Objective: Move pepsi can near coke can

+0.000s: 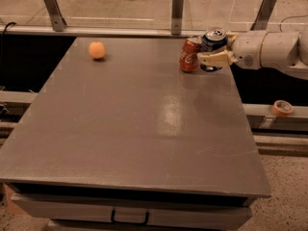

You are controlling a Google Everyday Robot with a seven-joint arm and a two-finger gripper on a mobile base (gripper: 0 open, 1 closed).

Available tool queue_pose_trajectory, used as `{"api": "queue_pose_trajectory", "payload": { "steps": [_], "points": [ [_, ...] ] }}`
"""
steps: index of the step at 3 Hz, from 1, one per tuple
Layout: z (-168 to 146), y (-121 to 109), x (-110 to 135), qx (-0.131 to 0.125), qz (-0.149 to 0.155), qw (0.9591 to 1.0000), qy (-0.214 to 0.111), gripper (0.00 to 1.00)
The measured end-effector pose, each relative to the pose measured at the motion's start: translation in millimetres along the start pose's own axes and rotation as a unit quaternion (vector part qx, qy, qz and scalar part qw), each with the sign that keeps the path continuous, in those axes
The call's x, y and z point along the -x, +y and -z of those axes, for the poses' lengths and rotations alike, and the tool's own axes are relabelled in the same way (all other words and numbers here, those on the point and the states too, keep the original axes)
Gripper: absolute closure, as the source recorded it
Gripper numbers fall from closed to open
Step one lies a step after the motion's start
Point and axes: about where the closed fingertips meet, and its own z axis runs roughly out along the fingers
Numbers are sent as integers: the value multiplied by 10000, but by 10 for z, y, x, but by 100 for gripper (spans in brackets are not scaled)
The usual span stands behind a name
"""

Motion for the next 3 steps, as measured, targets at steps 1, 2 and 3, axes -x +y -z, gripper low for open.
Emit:
{"api": "queue_pose_trajectory", "payload": {
  "steps": [1,2,3],
  "points": [
    [-52,3,-139,-68,-124,9998,-117,36],
    [-91,12,-217,-109,-163,9996,-180,12],
    [-102,45,-289,-164,-210,9994,-239,0]
  ]
}}
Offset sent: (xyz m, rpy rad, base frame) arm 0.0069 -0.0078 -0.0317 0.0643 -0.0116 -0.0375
